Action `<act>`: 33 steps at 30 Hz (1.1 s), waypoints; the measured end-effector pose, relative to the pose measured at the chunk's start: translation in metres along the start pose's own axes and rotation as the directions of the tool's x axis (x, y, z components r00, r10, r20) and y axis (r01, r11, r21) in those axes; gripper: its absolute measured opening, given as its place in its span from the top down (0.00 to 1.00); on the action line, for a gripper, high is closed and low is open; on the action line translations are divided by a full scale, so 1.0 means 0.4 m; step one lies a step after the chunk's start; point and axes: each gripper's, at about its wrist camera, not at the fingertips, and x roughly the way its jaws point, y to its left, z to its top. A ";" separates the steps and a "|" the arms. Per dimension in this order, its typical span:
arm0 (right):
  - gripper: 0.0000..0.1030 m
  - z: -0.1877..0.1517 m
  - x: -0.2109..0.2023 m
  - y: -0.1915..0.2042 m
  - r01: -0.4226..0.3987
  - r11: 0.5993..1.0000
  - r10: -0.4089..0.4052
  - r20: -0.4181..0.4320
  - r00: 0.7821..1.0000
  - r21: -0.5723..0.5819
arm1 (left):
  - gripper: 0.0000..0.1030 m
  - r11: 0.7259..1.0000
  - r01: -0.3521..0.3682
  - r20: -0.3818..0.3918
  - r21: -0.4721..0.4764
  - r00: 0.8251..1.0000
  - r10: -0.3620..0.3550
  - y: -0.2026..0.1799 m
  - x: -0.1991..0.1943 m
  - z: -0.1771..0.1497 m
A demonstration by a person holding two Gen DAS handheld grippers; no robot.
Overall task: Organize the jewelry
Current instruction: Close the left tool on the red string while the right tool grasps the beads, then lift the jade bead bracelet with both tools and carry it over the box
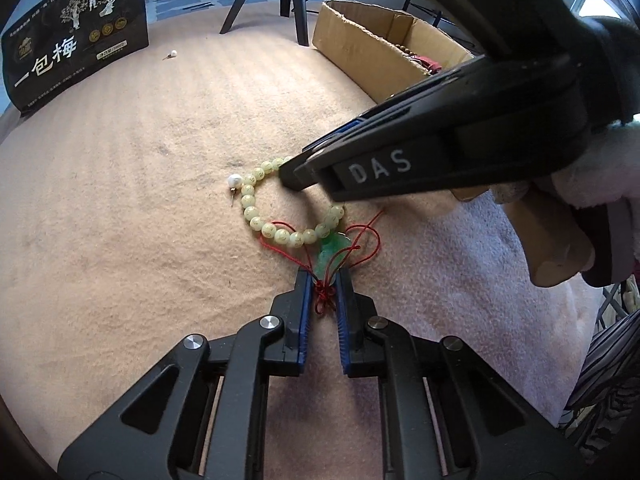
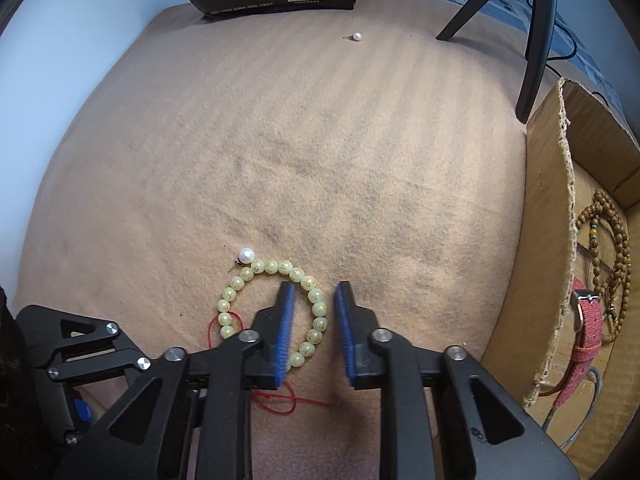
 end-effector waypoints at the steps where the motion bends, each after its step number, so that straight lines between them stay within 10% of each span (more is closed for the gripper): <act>1: 0.91 -0.002 0.000 -0.002 -0.008 1.000 0.008 0.002 1.000 0.008 | 0.90 1.000 0.001 -0.001 -0.004 1.000 -0.001 0.002 -0.003 -0.003; 33: 0.94 -0.093 -0.307 -0.044 -0.064 0.995 0.040 0.267 0.963 0.081 | 0.90 0.996 0.029 0.154 -0.083 0.988 -0.016 -0.033 -0.187 0.003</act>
